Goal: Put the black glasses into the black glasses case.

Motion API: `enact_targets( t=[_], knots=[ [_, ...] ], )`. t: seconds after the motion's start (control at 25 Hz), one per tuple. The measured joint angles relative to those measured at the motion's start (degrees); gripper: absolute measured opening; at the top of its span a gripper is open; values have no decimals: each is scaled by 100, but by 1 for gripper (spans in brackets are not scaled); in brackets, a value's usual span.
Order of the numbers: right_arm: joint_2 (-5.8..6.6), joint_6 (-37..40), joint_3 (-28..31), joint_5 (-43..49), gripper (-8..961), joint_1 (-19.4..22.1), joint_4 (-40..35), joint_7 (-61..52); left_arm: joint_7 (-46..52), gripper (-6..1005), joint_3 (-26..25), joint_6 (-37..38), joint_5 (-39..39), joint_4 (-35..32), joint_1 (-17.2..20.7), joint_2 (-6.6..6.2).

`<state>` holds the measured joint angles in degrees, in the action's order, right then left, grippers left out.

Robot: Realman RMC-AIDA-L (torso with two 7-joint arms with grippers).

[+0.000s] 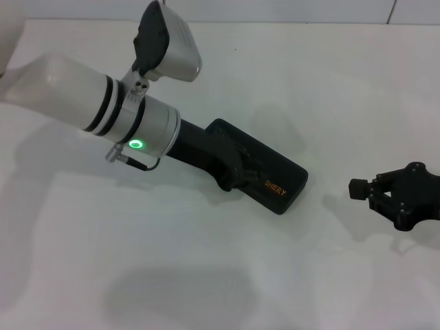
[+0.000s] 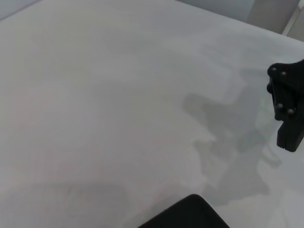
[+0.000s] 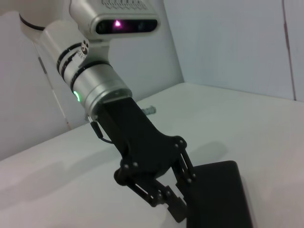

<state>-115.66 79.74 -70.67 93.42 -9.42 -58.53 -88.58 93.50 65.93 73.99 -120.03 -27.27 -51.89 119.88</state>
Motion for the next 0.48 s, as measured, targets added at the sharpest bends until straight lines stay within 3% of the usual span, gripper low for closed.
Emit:
enact_targets(
  t=[0.16, 0.28, 0.48],
  knots=[
    [0, 104, 34, -13, 86, 4, -11, 14, -48, 255, 0, 84, 137, -114, 118, 7],
    [1, 344, 198, -49, 88, 13, -4, 108, -142, 256, -2, 418, 586, -619, 413, 7],
    [41, 1265, 1021, -44, 91, -28, 172, 253, -154, 257, -32, 1153, 1519, -1528, 916, -33]
  ],
)
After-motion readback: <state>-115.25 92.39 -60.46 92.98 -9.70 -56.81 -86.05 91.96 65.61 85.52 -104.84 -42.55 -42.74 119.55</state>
